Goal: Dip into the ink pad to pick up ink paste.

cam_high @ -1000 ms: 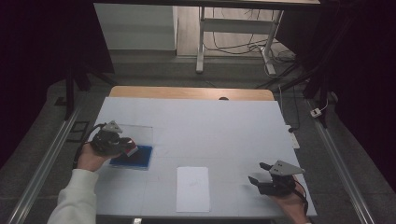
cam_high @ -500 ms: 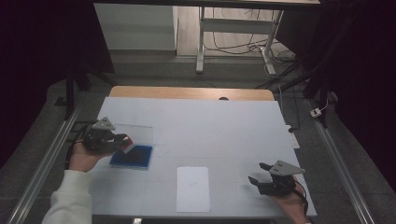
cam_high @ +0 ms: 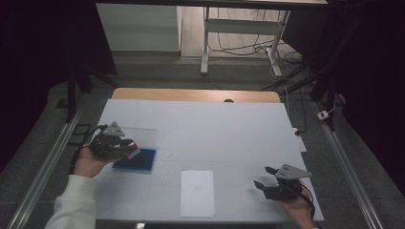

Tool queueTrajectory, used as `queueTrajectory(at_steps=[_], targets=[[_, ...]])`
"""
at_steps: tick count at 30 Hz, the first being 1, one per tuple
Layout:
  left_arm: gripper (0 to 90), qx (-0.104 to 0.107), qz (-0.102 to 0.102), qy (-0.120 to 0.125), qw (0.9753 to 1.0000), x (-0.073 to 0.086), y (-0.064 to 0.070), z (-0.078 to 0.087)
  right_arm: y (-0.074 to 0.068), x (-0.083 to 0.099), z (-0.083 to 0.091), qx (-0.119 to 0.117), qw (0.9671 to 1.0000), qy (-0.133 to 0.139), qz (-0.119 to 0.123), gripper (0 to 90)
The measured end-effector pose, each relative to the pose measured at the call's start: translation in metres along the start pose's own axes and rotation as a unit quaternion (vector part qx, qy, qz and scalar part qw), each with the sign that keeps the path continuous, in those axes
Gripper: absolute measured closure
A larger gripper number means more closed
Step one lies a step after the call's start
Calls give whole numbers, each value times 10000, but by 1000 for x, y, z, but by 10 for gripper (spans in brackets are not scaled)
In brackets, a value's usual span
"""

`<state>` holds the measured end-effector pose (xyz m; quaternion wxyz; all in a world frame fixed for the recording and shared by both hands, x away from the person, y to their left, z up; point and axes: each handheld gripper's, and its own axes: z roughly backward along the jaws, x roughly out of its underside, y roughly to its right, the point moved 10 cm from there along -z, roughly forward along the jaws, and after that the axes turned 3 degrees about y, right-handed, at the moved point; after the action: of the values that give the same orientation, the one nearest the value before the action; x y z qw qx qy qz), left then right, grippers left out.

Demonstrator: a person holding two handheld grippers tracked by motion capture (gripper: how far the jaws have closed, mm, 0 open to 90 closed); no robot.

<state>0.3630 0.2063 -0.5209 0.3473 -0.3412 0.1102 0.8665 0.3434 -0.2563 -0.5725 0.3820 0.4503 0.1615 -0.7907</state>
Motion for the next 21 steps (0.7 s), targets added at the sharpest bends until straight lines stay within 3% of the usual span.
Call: queueTrajectory(at_steps=[21], targets=[[704, -13, -70, -578, 9983, 16, 3, -31, 0, 2, -1, 22, 10000, -53, 20, 286]])
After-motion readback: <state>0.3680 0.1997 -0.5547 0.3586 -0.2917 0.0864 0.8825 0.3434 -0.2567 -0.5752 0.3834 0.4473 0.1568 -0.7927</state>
